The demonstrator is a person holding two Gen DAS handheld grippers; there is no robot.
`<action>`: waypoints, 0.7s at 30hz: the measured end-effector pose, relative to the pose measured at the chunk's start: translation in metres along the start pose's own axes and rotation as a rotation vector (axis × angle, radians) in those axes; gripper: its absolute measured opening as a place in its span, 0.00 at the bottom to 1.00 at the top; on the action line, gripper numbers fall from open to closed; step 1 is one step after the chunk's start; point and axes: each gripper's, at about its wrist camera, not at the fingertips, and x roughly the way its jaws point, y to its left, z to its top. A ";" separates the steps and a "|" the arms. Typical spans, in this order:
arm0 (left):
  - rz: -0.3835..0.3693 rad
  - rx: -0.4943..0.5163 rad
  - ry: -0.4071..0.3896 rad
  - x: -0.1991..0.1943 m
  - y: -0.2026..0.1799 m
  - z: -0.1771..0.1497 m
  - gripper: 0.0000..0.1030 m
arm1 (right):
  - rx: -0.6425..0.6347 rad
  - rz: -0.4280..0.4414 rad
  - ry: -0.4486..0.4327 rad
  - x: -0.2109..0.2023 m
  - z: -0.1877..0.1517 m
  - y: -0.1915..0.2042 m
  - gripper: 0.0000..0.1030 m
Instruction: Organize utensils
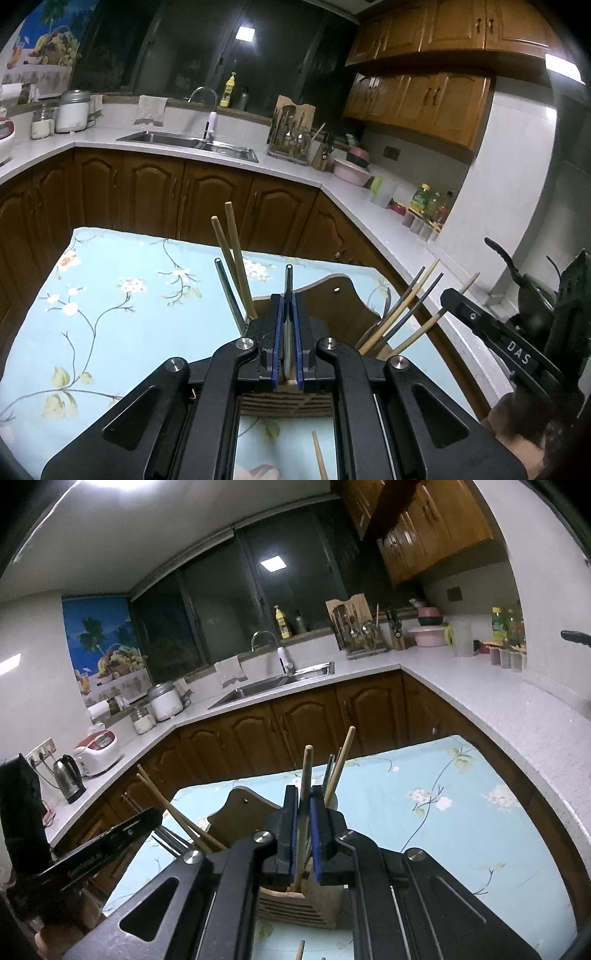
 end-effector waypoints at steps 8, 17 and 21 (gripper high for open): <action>0.007 -0.019 -0.031 -0.015 0.000 0.001 0.42 | 0.076 0.057 -0.011 -0.012 0.002 -0.011 0.69; 0.034 -0.037 -0.061 -0.056 0.004 -0.028 0.83 | 0.084 0.064 -0.074 -0.051 -0.003 -0.013 0.91; 0.057 -0.072 -0.042 -0.074 0.016 -0.050 0.89 | 0.089 0.078 -0.051 -0.064 -0.020 -0.012 0.91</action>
